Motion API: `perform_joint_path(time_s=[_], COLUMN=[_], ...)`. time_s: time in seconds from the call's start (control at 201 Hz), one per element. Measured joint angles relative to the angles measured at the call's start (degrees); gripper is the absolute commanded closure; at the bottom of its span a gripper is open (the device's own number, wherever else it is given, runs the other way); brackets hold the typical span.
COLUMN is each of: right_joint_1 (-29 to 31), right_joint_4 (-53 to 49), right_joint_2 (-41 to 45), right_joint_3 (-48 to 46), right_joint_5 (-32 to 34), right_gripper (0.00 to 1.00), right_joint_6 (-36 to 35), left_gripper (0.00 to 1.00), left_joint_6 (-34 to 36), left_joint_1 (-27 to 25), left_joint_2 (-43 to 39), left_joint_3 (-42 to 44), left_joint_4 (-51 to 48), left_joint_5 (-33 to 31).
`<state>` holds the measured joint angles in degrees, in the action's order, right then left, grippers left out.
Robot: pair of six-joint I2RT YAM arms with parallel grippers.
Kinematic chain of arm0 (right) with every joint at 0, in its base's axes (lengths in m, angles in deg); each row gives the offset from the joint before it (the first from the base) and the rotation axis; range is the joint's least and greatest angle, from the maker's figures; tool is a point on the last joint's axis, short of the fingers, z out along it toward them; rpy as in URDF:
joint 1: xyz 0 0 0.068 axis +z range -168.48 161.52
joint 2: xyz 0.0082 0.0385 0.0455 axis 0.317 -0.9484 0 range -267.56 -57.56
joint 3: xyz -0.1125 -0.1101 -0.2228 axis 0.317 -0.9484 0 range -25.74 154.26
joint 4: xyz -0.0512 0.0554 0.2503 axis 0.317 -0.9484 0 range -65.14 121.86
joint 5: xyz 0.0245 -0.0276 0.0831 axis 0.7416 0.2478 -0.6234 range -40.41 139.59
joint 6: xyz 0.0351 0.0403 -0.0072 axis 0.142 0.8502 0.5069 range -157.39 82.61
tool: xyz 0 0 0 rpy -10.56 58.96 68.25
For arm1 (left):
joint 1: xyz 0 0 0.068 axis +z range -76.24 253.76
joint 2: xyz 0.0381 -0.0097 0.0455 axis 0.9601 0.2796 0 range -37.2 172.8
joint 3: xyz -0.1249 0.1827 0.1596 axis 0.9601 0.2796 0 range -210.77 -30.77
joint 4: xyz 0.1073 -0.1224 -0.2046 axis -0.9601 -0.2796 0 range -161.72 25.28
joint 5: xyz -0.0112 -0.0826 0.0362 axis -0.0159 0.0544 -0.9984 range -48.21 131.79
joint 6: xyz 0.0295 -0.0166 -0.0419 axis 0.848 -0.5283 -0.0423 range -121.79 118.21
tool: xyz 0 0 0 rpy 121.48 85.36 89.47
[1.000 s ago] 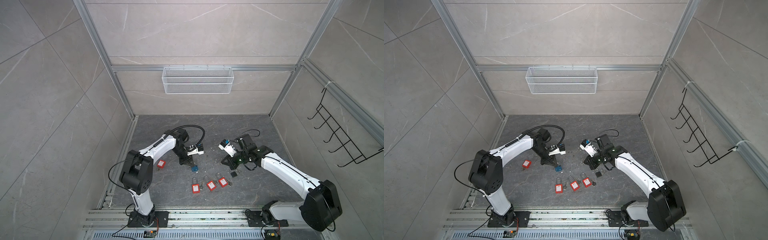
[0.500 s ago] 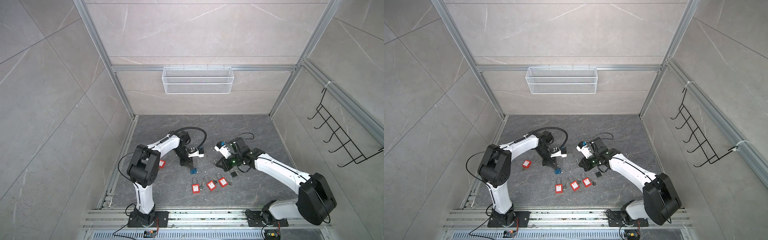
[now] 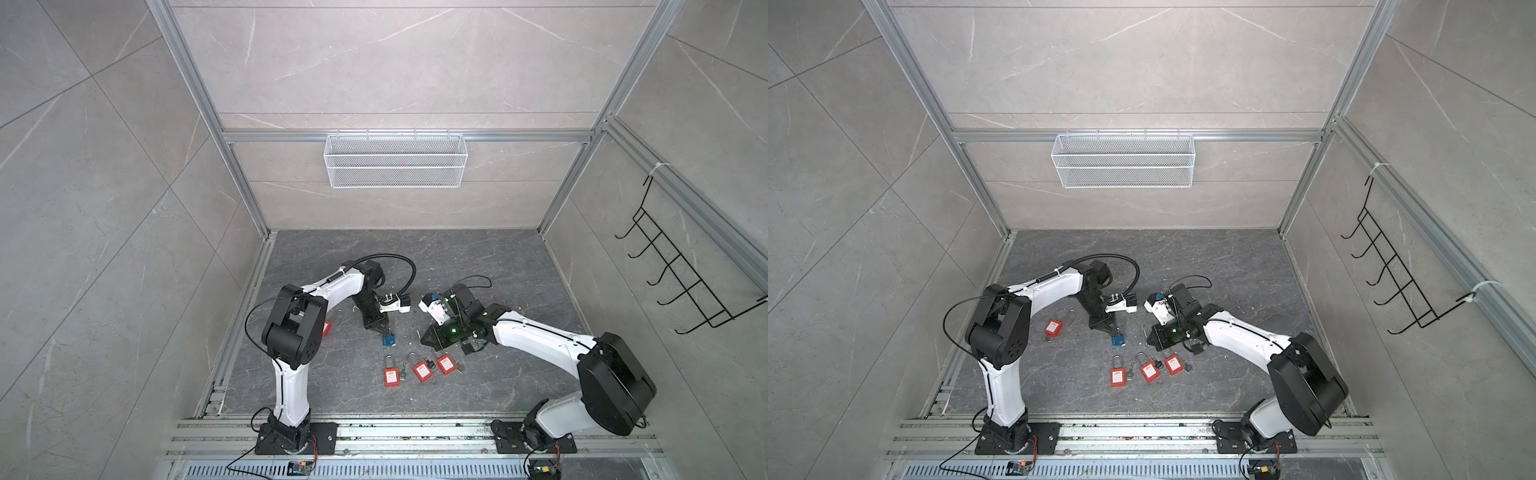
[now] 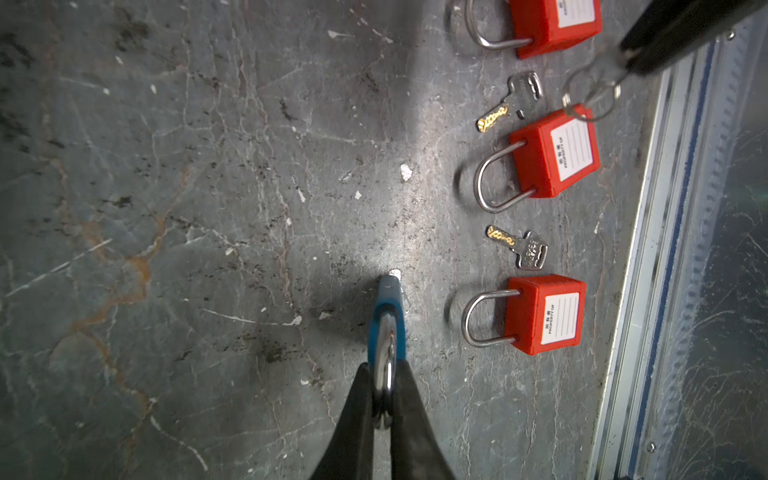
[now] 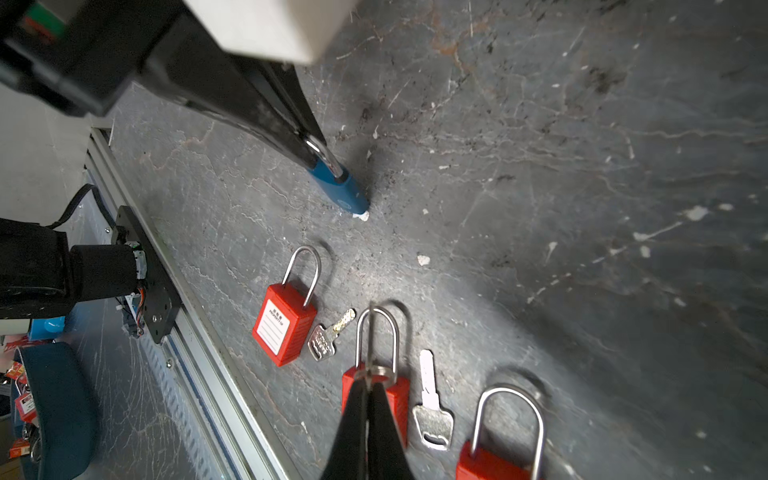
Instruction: Lock with the key
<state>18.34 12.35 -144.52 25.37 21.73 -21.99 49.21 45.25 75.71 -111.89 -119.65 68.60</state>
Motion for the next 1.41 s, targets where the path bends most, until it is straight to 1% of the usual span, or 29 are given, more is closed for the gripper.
perform_joint_path(time_s=[0.08,0.129,0.194,0.324,0.418,0.543,0.722,0.802,0.906,1.066,1.116,1.205,1.285,1.31,1.32,1.36,1.41], right_joint_1=[0.09,0.17,0.39,0.87,1.16,1.53,1.6,1.6,1.77,1.97,1.99,2.08,2.21,2.25,2.29,2.32,2.36], right_joint_4=[-0.15,-0.17,-0.13,-0.28,-0.79,-2.64,-4.81,-5.4,-6.67,-7.76,-7.96,-8.41,-9.03,-9.18,-9.2,-9.49,-9.7], right_joint_2=[-1.64,-2.43,-3.17,-4.74,-6.8,-10.78,-17.33,-19.54,-22.08,-24.83,-25.57,-26.27,-26.32,-26.32,-26.32,-26.32,-26.32], right_joint_3=[1.36,2.16,3.02,4.79,7.26,12.04,18.56,19.63,20.61,21.9,22.38,23.04,23.17,23.17,23.17,23.17,23.17], right_joint_5=[0.0,0.0,0.0,0.0,0.02,0.04,0.02,-0.15,-0.31,-0.74,-0.98,-1.11,-1.07,-0.98,-0.98,-0.61,-0.07], right_gripper=[1.0,1.0,1.0,1.0,1.0,1.0,1.0,1.0,1.0,0.98,0.97,0.92,0.85,0.82,0.79,0.72,0.66], right_joint_6=[2.03,3.34,4.9,8.37,10.08,11.04,12.35,12.83,13.38,13.4,13.4,13.4,13.38,13.62,13.42,13.44,13.97], left_gripper=[0.66,0.57,0.52,0.5,0.49,0.48,0.46,0.46,0.45,0.36,0.35,0.34,0.33,0.33,0.33,0.33,0.32], left_joint_6=[-1.09,-1.84,-2.97,-5.73,-8.85,-15.21,-26.88,-32.85,-39.15,-44.15,-45.38,-47.43,-49.03,-49.48,-49.59,-50.12,-50.58], left_joint_1=[0.04,0.26,0.66,1.92,3.48,6.97,12.22,14.27,16.79,19.37,20.04,21.33,22.62,23.06,23.23,23.87,24.5], left_joint_2=[0.13,0.13,0.04,-1.42,-4.57,-12.11,-24.81,-28.63,-30.84,-32.54,-32.81,-32.81,-32.54,-32.26,-32.15,-31.43,-30.36], left_joint_3=[0.0,0.02,0.2,1.75,3.93,8.11,16.26,18.84,20.5,22.6,23.02,23.08,23.08,23.06,23.06,23.02,22.95], left_joint_4=[1.49,2.58,4.33,8.44,11.98,17.27,24.17,24.79,24.44,23.21,22.53,21.05,19.67,19.21,19.02,18.38,17.51], left_joint_5=[-1.09,-1.55,-2.08,-2.71,-2.67,-3.21,-6.6,-8.87,-11.43,-14.99,-16.2,-17.62,-18.25,-18.38,-18.43,-18.8,-19.02])
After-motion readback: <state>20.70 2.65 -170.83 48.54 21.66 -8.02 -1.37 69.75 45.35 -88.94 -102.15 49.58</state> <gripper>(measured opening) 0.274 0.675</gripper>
